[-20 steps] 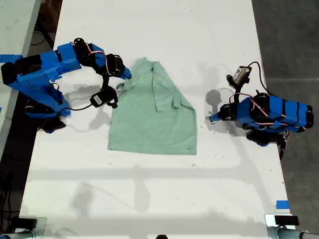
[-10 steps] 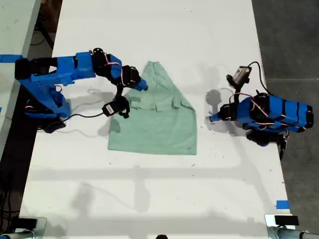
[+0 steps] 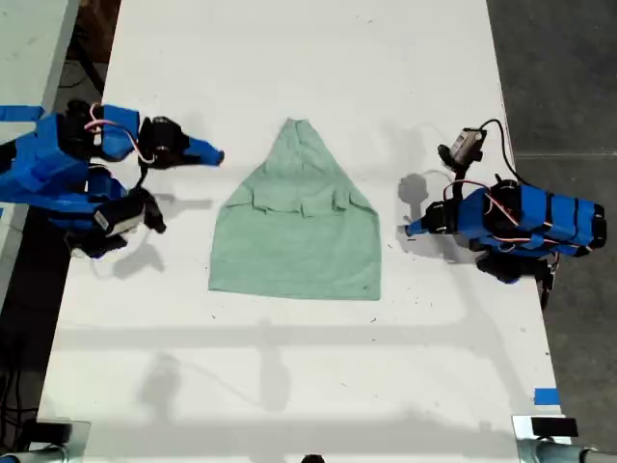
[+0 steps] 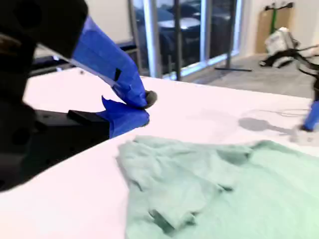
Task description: Fold t shirt
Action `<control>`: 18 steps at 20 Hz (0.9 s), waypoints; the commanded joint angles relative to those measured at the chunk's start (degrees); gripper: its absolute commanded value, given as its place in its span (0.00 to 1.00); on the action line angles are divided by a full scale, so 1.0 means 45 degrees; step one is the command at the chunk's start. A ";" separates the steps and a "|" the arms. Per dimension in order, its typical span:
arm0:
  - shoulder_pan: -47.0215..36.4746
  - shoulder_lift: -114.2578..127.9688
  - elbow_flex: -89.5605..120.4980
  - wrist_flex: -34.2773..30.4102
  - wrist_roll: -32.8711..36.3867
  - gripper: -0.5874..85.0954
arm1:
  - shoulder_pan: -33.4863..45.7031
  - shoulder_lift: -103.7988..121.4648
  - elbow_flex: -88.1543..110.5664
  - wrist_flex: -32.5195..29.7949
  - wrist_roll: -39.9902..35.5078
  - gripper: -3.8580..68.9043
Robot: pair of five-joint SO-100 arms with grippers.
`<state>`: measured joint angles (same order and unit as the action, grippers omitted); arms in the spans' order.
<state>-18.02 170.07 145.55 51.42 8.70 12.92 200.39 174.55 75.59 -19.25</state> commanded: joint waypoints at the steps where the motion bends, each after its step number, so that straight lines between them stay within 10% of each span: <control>1: 0.0898 0.6230 0.6680 -0.1191 -0.0586 0.00 | 0.0098 0.0137 0.0527 -0.0039 0.0000 0.06; 18: 0.0781 0.8086 0.8594 0.0254 0.0391 0.01 | 0.0195 0.0137 0.0547 -0.0020 0.0098 0.06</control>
<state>-14.85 206.02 183.78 52.12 12.39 13.27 200.48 174.55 75.59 -19.25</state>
